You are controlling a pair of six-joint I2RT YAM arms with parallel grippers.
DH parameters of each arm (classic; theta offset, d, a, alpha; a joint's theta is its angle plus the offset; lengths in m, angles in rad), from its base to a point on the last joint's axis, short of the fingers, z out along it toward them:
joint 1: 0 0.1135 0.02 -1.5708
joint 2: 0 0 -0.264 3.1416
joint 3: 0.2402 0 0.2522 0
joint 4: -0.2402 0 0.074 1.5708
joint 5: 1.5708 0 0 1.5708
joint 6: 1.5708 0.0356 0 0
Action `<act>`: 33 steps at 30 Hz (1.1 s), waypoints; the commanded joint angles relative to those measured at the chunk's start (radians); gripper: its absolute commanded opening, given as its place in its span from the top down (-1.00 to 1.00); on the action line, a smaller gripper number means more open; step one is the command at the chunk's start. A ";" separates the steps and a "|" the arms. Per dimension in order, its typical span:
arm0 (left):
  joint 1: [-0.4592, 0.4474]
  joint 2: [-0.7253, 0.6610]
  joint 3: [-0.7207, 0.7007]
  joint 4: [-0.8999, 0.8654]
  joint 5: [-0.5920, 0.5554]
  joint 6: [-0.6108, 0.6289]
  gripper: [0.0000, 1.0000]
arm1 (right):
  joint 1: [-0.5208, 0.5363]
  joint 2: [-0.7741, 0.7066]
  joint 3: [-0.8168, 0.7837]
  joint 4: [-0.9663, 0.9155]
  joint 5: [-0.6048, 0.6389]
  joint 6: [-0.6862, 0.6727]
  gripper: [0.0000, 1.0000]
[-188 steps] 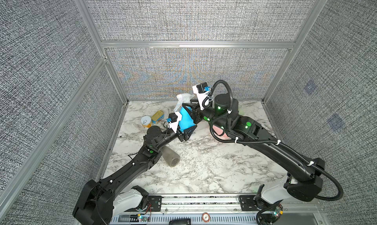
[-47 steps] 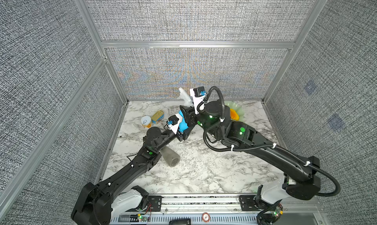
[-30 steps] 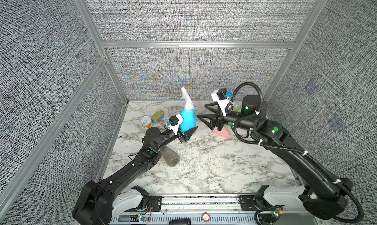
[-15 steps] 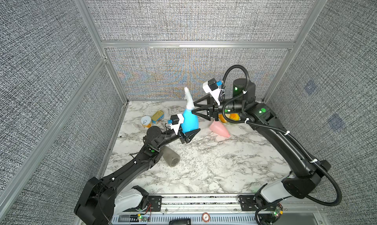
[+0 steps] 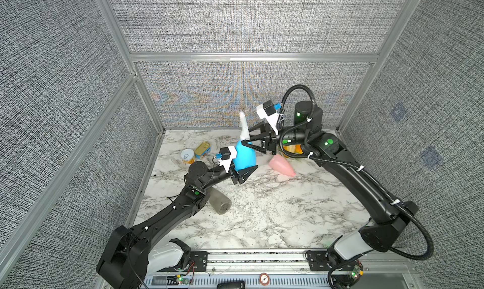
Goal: Attach spray nozzles to spray bottles
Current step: Screw the spray nozzle on the spray bottle.
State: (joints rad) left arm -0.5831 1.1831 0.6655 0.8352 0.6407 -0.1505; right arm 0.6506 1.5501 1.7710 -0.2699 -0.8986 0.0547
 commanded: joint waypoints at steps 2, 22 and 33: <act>0.002 0.004 0.010 0.005 0.005 -0.004 -0.25 | 0.007 0.001 -0.004 0.053 -0.057 0.034 0.08; 0.001 -0.007 0.027 -0.062 -0.040 0.041 -0.25 | 0.085 -0.043 -0.122 0.053 0.110 0.043 0.89; 0.002 -0.036 0.033 -0.113 -0.088 0.095 -0.25 | 0.136 -0.123 -0.237 0.086 0.496 0.116 1.00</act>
State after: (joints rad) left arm -0.5819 1.1591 0.6823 0.6670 0.6018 -0.0933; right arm 0.7650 1.4300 1.5528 -0.0887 -0.4892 0.1036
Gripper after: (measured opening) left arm 0.745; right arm 0.299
